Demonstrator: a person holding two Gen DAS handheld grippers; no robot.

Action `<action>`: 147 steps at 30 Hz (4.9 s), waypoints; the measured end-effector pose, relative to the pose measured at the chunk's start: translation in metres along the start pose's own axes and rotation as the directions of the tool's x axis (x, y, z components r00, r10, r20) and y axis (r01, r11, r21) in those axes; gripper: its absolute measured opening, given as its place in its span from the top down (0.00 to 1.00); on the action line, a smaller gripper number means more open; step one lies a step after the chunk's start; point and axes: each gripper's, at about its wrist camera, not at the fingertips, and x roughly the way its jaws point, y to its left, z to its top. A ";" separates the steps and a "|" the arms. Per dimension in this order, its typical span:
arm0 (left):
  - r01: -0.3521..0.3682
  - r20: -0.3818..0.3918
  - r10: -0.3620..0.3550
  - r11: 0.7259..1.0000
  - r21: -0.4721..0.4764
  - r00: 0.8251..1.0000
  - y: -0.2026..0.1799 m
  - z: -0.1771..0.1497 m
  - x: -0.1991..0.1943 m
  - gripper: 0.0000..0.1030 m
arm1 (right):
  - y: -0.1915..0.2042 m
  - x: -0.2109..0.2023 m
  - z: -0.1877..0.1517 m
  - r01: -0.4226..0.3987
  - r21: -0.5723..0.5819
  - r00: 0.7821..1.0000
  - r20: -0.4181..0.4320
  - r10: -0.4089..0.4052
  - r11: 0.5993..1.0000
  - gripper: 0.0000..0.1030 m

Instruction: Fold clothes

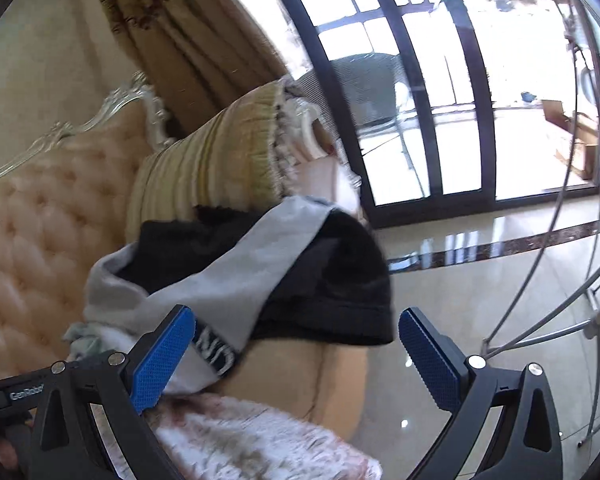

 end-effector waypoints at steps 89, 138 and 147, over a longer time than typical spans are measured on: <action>-0.065 0.166 0.168 0.865 -0.498 0.972 0.276 -0.287 -0.374 0.90 | 0.312 -0.131 0.001 -0.889 -0.275 0.448 -0.687 0.572 0.366 0.90; 0.049 0.203 0.087 0.811 -0.583 0.975 0.238 -0.308 -0.269 0.89 | 0.399 -0.103 -0.088 -0.890 -0.456 0.443 -0.873 0.205 -0.013 0.21; 0.125 0.293 0.047 0.831 -0.541 0.955 0.246 -0.317 -0.268 0.87 | 0.483 -0.040 -0.185 -0.871 -0.317 0.394 -0.907 -0.148 -0.376 0.21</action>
